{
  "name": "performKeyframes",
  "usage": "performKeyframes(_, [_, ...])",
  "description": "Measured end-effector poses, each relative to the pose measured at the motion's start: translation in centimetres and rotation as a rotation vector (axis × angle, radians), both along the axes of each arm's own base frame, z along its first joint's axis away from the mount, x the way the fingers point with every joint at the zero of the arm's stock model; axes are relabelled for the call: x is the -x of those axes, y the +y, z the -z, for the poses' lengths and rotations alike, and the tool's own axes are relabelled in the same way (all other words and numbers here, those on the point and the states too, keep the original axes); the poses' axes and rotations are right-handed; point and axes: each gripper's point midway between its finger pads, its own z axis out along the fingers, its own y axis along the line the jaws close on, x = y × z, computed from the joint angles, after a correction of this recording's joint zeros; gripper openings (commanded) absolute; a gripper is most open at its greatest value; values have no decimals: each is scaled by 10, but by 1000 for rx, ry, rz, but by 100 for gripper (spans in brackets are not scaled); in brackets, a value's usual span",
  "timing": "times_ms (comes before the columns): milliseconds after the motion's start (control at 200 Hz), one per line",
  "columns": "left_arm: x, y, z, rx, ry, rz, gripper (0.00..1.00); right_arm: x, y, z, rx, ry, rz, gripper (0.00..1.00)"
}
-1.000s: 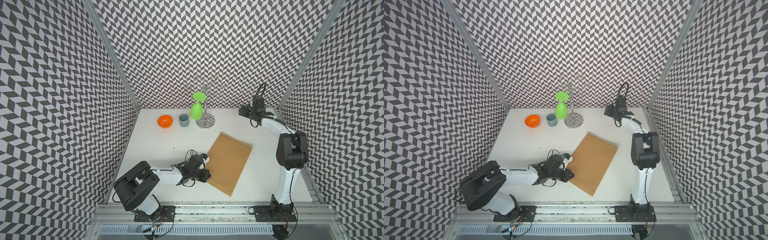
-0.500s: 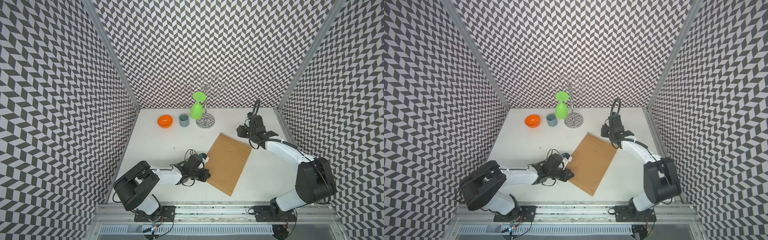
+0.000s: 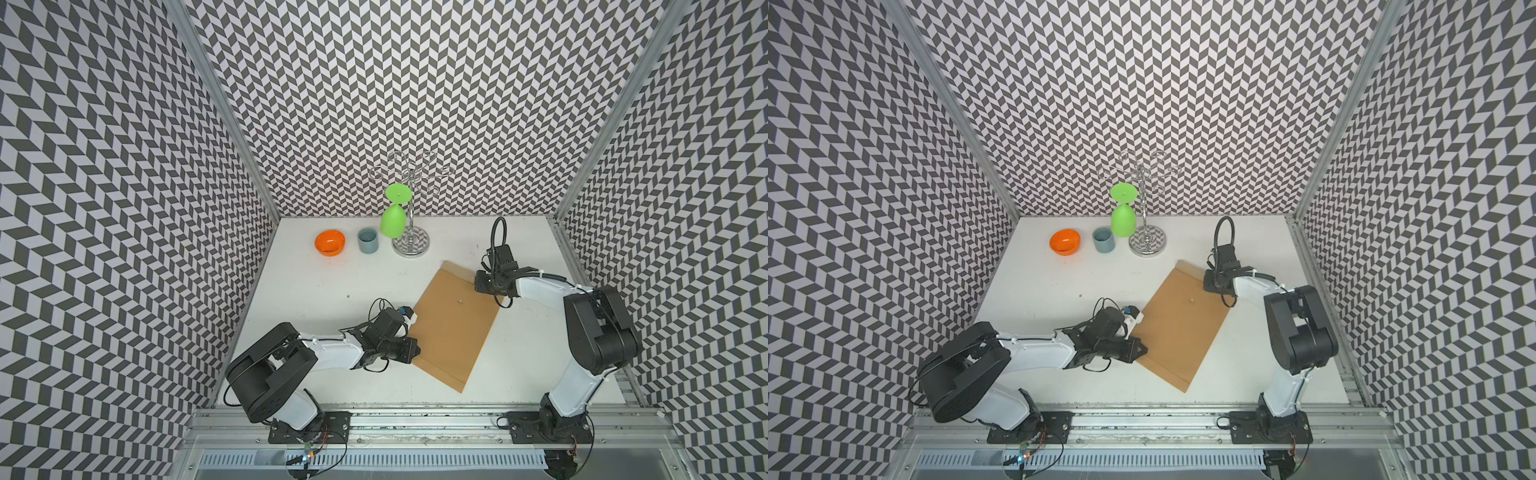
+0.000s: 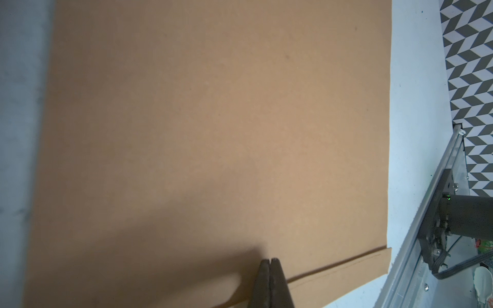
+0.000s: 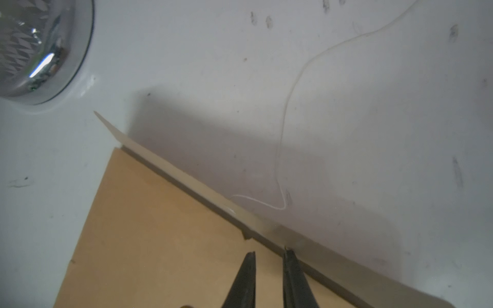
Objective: Open the file bag
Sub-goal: Place the file bag at the center of the board.
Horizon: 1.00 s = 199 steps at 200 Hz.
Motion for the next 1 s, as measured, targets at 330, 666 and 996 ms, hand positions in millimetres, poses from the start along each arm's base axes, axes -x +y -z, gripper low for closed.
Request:
performKeyframes(330, [3,3,1,-2,2,0,0,-40,-12,15,27,-12,40,18])
performKeyframes(666, [5,5,-8,12,-9,-3,9,-55,10,15,23,-46,-15,18])
performKeyframes(996, [1,9,-10,4,-15,-22,22,-68,21,-17,64,-61,-34,64])
